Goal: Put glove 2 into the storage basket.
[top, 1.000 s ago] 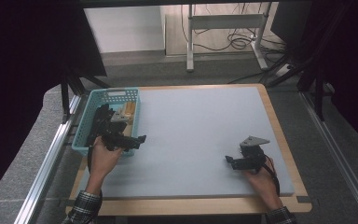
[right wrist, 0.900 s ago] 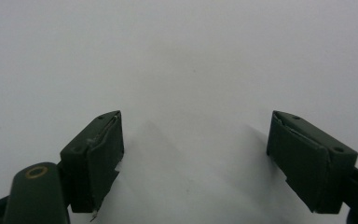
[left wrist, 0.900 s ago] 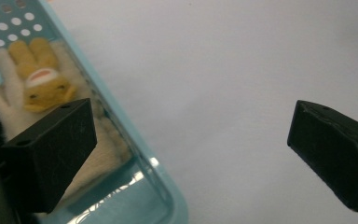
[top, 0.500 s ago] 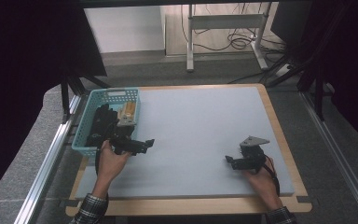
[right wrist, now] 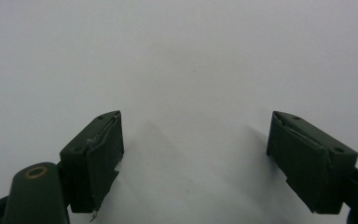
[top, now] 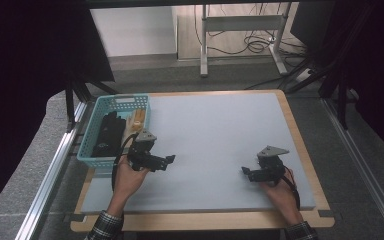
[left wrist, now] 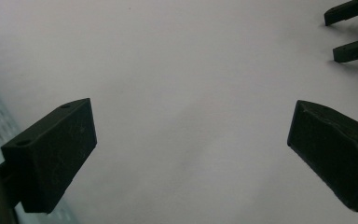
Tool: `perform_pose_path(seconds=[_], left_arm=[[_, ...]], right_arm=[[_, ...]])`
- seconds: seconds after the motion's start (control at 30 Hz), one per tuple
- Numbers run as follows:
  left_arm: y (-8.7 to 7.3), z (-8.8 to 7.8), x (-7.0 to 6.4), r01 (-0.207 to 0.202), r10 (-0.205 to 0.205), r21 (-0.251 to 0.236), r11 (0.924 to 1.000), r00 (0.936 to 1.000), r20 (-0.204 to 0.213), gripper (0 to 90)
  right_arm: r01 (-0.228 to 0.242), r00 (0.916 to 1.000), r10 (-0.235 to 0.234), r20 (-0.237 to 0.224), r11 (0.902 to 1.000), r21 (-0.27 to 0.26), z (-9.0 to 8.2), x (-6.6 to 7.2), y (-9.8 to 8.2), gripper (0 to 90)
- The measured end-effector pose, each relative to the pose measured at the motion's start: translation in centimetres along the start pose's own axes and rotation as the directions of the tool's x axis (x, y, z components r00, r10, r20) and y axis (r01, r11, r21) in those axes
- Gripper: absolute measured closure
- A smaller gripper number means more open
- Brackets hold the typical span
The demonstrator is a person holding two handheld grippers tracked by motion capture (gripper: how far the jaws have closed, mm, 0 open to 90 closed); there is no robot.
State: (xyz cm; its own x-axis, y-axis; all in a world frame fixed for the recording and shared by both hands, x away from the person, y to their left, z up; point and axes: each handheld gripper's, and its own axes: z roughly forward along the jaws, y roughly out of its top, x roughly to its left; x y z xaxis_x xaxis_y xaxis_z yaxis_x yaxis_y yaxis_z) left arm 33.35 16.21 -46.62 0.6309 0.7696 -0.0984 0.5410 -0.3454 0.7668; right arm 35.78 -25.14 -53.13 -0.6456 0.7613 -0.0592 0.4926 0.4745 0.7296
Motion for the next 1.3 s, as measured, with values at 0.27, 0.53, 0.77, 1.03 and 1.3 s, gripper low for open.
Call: perform_pose_path(seconds=[0.27,0.53,0.77,1.03,1.3], left_arm=[[-0.1,0.8,-1.3,-0.017,0.017,-0.013,0.9998,0.9991,0.038,1.7],[-0.2,1.4,-2.6,-0.044,0.045,-0.022,0.9988,0.9969,0.065,1.6],[-0.4,2.1,-3.7,-0.066,0.068,-0.026,0.9974,0.9946,0.078,1.6],[-0.9,3.0,-4.7,-0.086,0.089,-0.029,0.9959,0.9915,0.096,1.4],[-1.6,3.9,-5.5,-0.117,0.118,-0.014,0.9930,0.9855,0.122,0.0]], right_arm=[[0.000,1.0000,0.000,0.001,1.0000,-0.001,0.0,0.0,0.0,18.2],[-0.001,1.0000,0.001,0.000,1.0000,-0.001,0.0,0.0,0.0,18.2],[-0.001,1.0000,0.001,0.000,1.0000,-0.001,0.0,0.0,0.0,18.2],[0.000,1.0000,0.000,0.000,1.0000,-0.001,0.0,0.0,0.0,18.2],[0.000,1.0000,0.000,0.000,1.0000,0.000,0.0,0.0,0.0,18.2]])
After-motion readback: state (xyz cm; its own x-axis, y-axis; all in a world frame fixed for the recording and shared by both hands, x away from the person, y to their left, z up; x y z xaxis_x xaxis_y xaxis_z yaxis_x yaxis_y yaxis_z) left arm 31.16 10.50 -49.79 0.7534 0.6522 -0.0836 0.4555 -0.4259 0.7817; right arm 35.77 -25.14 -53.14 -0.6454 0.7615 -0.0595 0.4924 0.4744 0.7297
